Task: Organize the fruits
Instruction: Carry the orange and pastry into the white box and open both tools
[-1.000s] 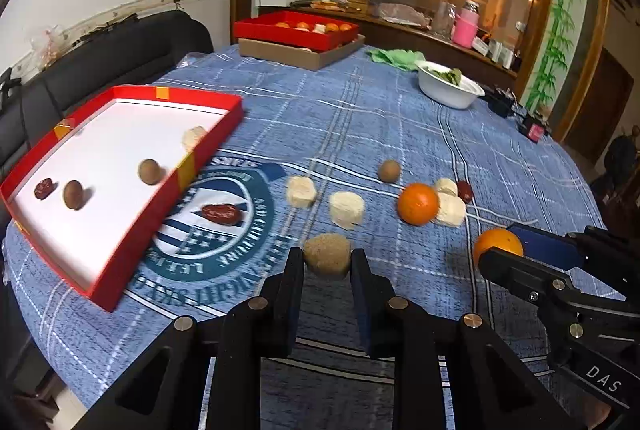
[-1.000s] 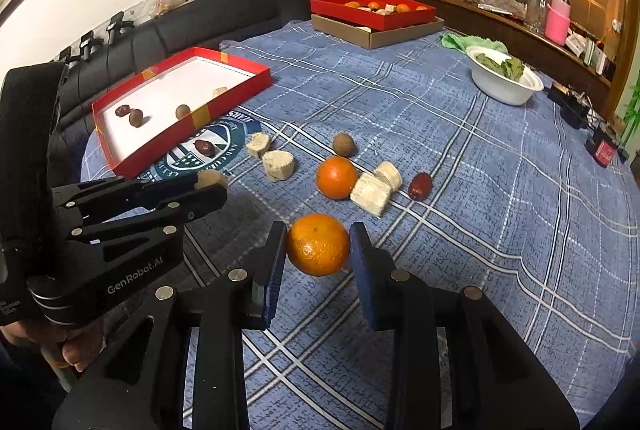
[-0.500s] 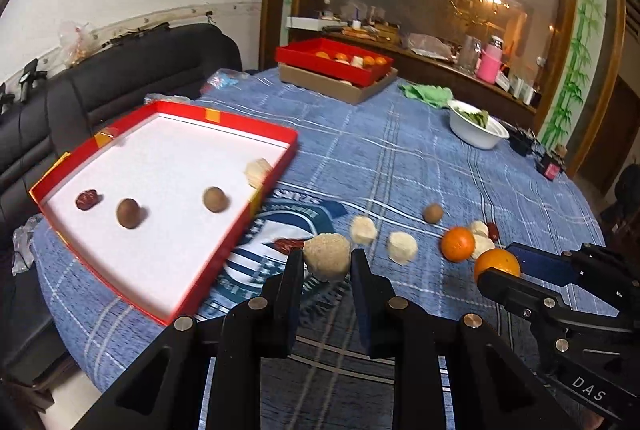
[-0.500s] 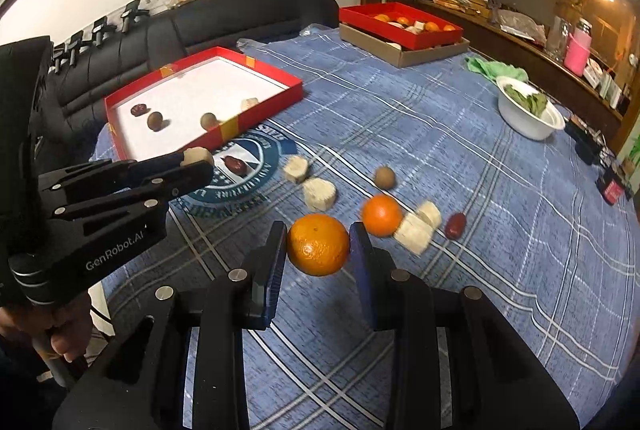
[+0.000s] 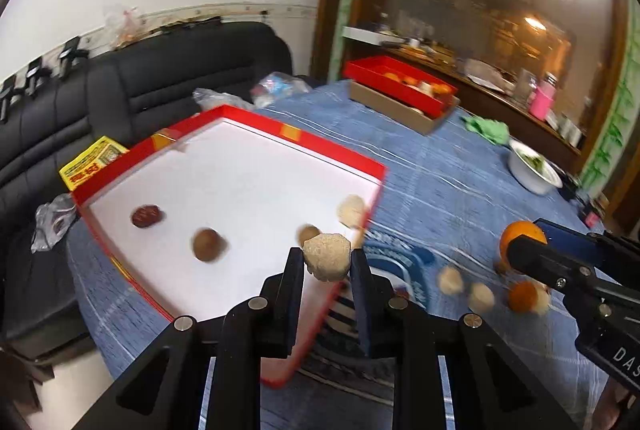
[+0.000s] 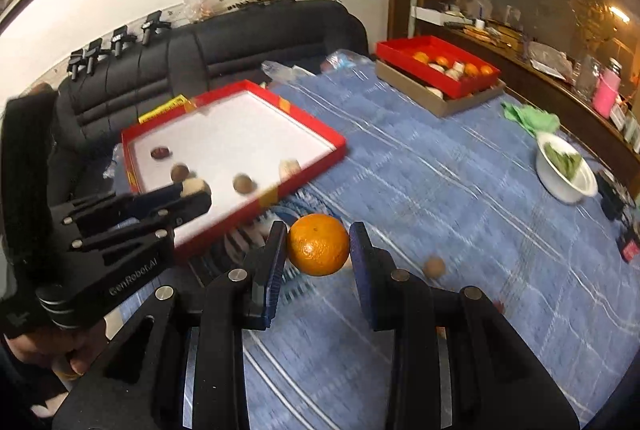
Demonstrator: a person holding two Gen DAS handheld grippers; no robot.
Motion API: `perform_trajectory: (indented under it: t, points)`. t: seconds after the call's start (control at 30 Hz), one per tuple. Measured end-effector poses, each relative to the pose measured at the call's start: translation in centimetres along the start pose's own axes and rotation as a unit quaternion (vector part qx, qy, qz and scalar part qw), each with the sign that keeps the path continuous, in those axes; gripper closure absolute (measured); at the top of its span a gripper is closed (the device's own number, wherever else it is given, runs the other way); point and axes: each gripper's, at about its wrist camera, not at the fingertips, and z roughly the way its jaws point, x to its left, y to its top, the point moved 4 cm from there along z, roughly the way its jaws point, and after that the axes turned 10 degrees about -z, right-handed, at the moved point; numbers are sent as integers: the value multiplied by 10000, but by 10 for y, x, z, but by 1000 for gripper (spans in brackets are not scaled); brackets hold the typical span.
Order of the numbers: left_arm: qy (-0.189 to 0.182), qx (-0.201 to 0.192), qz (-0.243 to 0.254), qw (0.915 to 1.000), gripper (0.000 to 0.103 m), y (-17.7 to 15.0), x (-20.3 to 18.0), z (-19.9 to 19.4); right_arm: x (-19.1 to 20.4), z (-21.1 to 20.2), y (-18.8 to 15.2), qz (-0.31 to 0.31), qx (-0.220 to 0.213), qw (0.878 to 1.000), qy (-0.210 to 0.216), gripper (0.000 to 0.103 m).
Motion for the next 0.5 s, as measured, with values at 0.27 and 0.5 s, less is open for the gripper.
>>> perform_trajectory:
  t: [0.27,0.5]
  points:
    - [347,-67,-297,9989,81,24,33,17,13,41,50,-1,-162,9995,288,72]
    - [588,103,-357,9976,81,24,47,37,27,97,73,55,-6,9987,515,71]
